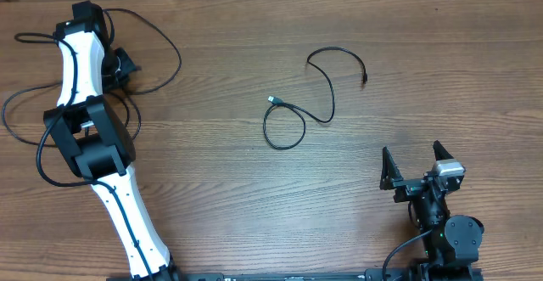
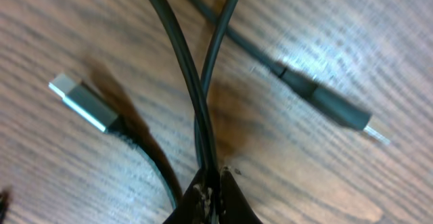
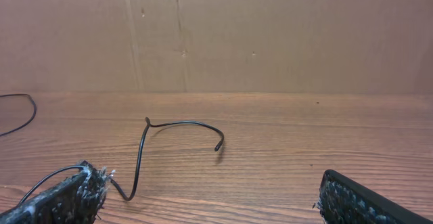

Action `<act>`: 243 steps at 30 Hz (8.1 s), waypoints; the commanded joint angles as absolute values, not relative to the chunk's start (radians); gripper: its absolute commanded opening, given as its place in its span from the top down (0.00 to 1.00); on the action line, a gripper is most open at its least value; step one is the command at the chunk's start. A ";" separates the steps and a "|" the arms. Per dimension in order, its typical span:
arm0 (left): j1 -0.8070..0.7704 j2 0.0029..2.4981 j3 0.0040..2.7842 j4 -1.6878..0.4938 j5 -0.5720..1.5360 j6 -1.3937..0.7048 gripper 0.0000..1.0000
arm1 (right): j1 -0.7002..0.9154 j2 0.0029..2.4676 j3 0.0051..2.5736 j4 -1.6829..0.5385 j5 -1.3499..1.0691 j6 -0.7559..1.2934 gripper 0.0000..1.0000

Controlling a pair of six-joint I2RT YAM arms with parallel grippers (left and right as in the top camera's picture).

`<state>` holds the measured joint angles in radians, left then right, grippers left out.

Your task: Untangle cables

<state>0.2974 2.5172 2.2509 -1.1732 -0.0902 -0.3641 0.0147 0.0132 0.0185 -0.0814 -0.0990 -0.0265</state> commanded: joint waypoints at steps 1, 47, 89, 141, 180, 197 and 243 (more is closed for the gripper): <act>0.310 2.438 2.260 -1.215 -0.118 -0.408 0.96 | 0.013 0.011 0.009 -0.077 -0.094 -0.031 0.00; 0.009 2.198 2.479 -1.675 0.440 -0.247 0.00 | 0.013 0.011 0.009 -0.077 -0.094 -0.031 0.00; -0.661 2.481 2.474 -1.290 0.184 -0.476 0.00 | 0.013 0.011 0.009 -0.077 -0.094 -0.031 0.00; -0.661 2.481 2.474 -1.302 0.180 -0.476 0.00 | 0.013 0.011 0.009 -0.077 -0.094 -0.031 0.00; -0.734 2.482 2.140 -0.916 -0.052 -0.550 0.38 | 0.013 0.011 0.009 -0.077 -0.094 -0.031 0.00; -0.734 2.371 2.386 -1.244 0.009 -0.608 0.96 | 0.013 0.011 0.009 -0.077 -0.094 -0.031 0.00; -0.301 1.858 2.537 -1.424 0.502 -1.387 0.96 | 0.013 0.011 0.009 -0.077 -0.094 -0.031 0.00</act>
<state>-0.3550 1.8633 2.5256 -1.3975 0.5877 -1.4071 0.0147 0.0132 0.0185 -0.0818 -0.0990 -0.0261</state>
